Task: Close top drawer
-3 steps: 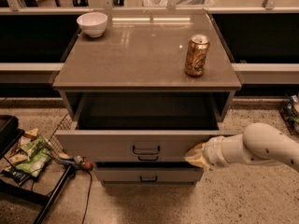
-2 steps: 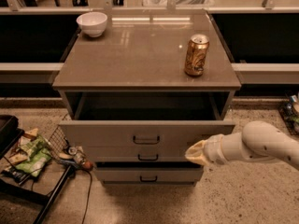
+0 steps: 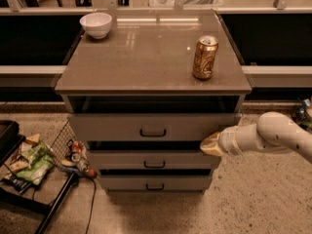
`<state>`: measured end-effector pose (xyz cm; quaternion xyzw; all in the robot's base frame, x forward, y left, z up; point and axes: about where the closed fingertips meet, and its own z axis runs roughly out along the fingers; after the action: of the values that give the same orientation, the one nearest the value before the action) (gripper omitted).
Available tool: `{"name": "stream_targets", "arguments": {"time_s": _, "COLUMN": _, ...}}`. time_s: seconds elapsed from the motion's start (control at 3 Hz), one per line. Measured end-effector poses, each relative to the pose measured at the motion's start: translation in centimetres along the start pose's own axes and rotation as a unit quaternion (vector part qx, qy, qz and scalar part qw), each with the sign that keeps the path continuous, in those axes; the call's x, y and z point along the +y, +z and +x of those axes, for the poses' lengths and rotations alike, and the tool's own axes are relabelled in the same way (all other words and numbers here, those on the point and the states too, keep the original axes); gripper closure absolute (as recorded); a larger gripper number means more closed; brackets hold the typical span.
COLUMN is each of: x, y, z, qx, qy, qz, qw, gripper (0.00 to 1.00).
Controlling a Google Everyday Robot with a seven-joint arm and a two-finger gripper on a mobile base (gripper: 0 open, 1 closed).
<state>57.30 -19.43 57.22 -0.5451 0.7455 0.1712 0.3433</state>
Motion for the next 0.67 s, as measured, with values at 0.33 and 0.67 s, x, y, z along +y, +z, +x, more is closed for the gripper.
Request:
{"name": "stream_targets", "arguments": {"time_s": 0.33, "x": -3.16, "y": -1.05, "z": 0.16, "qx": 0.001, "qy": 0.001, "qz": 0.017, "qw": 0.9999, "gripper": 1.00}}
{"name": "stream_targets", "arguments": {"time_s": 0.67, "x": -2.66, "y": -1.53, "z": 0.16, "qx": 0.004, "qy": 0.000, "qz": 0.017, "qw": 0.9998, "gripper": 1.00}}
